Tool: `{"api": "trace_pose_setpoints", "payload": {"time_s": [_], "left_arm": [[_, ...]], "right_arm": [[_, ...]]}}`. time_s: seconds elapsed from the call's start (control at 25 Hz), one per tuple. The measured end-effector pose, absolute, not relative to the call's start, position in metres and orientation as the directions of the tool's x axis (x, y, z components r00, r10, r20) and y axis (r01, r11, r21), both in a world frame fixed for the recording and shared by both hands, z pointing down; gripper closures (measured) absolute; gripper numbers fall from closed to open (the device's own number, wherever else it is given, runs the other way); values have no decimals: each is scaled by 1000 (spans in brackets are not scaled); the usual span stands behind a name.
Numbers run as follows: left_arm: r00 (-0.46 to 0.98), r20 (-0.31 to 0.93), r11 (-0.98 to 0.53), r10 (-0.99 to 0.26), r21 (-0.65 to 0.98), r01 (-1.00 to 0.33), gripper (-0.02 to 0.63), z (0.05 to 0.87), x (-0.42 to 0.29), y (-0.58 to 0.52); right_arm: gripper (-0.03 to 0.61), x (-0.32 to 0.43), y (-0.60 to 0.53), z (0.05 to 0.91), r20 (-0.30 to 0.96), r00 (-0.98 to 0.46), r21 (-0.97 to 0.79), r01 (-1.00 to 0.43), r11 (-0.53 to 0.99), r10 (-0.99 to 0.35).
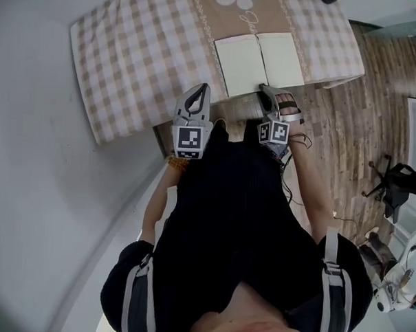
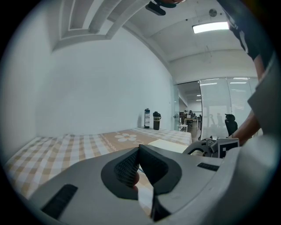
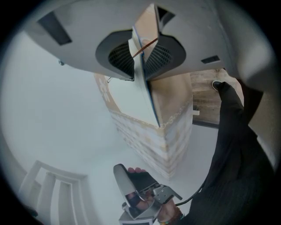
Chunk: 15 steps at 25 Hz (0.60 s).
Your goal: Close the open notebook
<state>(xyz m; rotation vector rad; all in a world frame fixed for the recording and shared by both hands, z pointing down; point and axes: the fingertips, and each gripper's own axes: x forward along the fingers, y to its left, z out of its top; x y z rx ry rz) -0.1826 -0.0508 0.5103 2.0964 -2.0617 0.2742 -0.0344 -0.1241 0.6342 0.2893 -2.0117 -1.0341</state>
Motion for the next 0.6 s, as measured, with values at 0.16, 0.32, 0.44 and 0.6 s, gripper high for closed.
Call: {"api": "trace_pose_setpoints", "payload": {"time_s": [0.16,0.32,0.44,0.6], "left_arm": [[29,257,-29,-966,1,-1000,615,510,-180,-51],[28,260,-29,-965,0,-1000,615,511,-180,-51],[20,262,-20,-965,2,-1000,615,512,-182,-50],[22,264,-22,-964,2,-1000,615,513,-181,-50]], "right_arm": [[515,-33,-123,634,564,-633,755,134,642,-531],[532,-31,-124,630,559,-639,740,98,665,-528],[538,-30,-124,629,559,-642,732,84,676,-525],[545,-30,-125,623,559,-645,694,20,720,-521]]}}
